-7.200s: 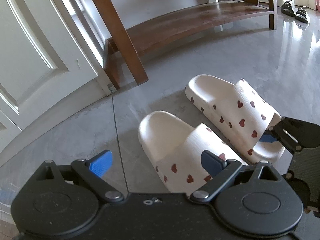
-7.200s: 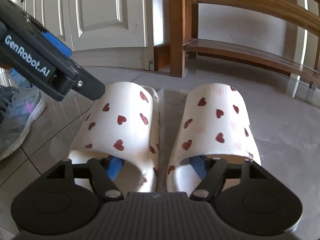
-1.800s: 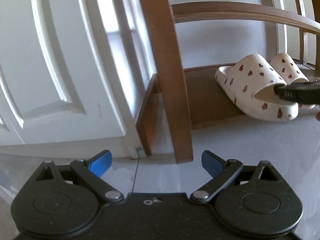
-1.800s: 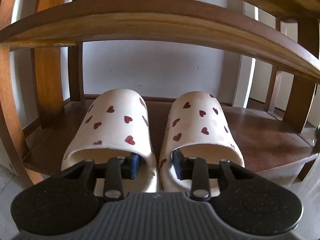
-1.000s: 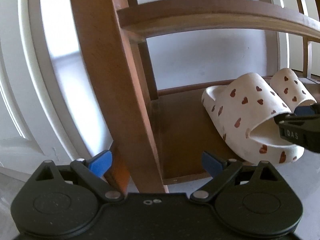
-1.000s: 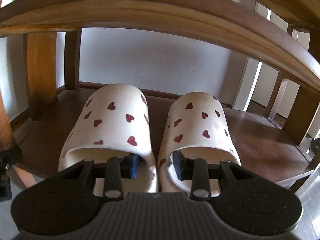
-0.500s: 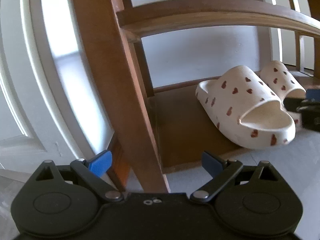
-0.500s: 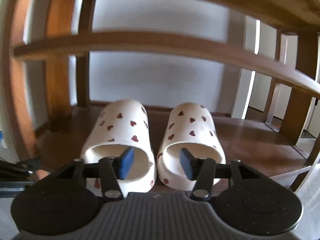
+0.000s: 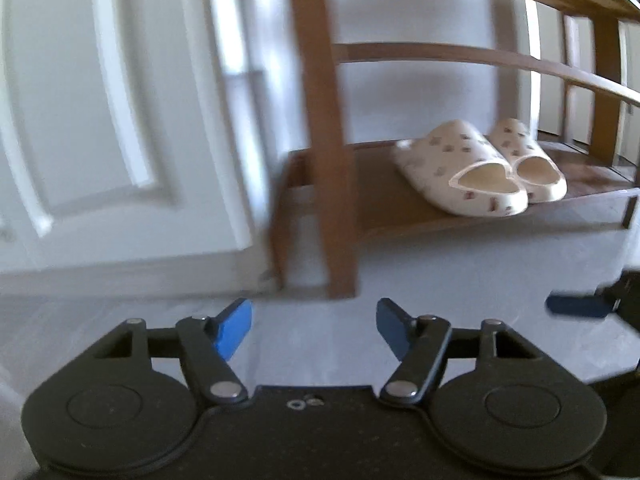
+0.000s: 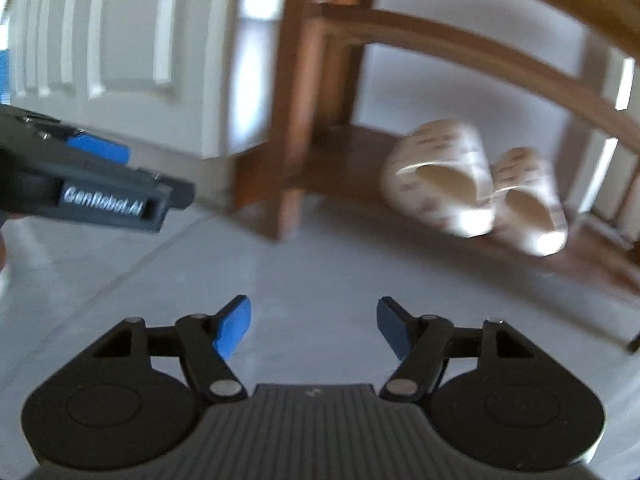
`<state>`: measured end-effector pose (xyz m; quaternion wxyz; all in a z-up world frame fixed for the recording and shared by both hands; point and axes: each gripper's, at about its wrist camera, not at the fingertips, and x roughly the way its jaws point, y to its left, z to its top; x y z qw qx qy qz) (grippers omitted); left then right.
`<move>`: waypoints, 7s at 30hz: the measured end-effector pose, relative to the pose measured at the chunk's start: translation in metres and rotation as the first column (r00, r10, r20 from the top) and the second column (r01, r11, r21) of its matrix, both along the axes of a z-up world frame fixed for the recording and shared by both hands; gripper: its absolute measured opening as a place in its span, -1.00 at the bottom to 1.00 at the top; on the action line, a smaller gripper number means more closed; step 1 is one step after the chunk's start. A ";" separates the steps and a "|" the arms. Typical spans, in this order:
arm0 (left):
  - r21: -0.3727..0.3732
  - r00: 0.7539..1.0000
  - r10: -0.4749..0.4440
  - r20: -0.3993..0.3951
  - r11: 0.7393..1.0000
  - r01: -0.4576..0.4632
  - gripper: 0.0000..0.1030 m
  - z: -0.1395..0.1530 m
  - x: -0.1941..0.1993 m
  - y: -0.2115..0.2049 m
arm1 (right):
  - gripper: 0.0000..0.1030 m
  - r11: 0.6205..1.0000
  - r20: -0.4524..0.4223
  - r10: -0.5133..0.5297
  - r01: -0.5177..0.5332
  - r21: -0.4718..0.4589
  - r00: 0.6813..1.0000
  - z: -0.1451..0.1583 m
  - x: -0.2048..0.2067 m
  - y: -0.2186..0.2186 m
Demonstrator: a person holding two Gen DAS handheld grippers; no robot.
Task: Organize scattered shoes
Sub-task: 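Withdraw the right gripper and move it to the blue-grey sneakers on the floor, then close the right gripper on the heels of both blue-grey sneakers, then lift the blue-grey sneakers with the right gripper and carry them toward the rack, then raise the held sneakers above the rack's top shelf beside the grey-and-black pair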
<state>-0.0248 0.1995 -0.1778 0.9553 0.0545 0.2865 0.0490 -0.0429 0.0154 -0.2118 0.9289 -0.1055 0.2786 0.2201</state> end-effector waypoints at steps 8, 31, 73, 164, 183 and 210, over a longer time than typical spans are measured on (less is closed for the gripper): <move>0.003 0.980 0.197 -0.027 0.980 -0.197 0.08 0.012 -0.078 0.080 | 0.29 0.945 -0.014 0.327 -0.326 0.025 0.945 0.006 -0.053 0.088; -0.031 0.732 0.673 -0.107 0.733 -0.679 -0.08 0.029 -0.232 0.238 | 0.10 0.856 -0.272 0.517 -0.484 0.183 0.812 0.038 -0.081 0.283; -0.032 0.972 0.208 -0.111 0.977 -0.213 0.58 -0.002 -0.147 0.108 | 0.26 0.793 -0.406 0.380 -0.519 -0.320 0.831 -0.005 -0.032 0.111; 0.187 0.881 -0.437 -0.179 0.865 0.467 0.73 0.006 0.033 -0.312 | -0.17 0.740 -0.023 -0.629 0.607 0.288 0.777 -0.015 -0.078 -0.260; 0.134 0.876 -0.480 0.038 0.871 0.472 0.76 0.111 0.069 -0.341 | -0.19 0.720 0.111 -0.679 0.630 0.290 0.725 0.126 -0.050 -0.306; 0.026 0.992 -0.123 0.001 0.992 0.123 0.89 0.604 0.018 -0.307 | -0.18 0.818 -0.019 -0.529 0.516 0.252 0.848 0.622 -0.081 -0.335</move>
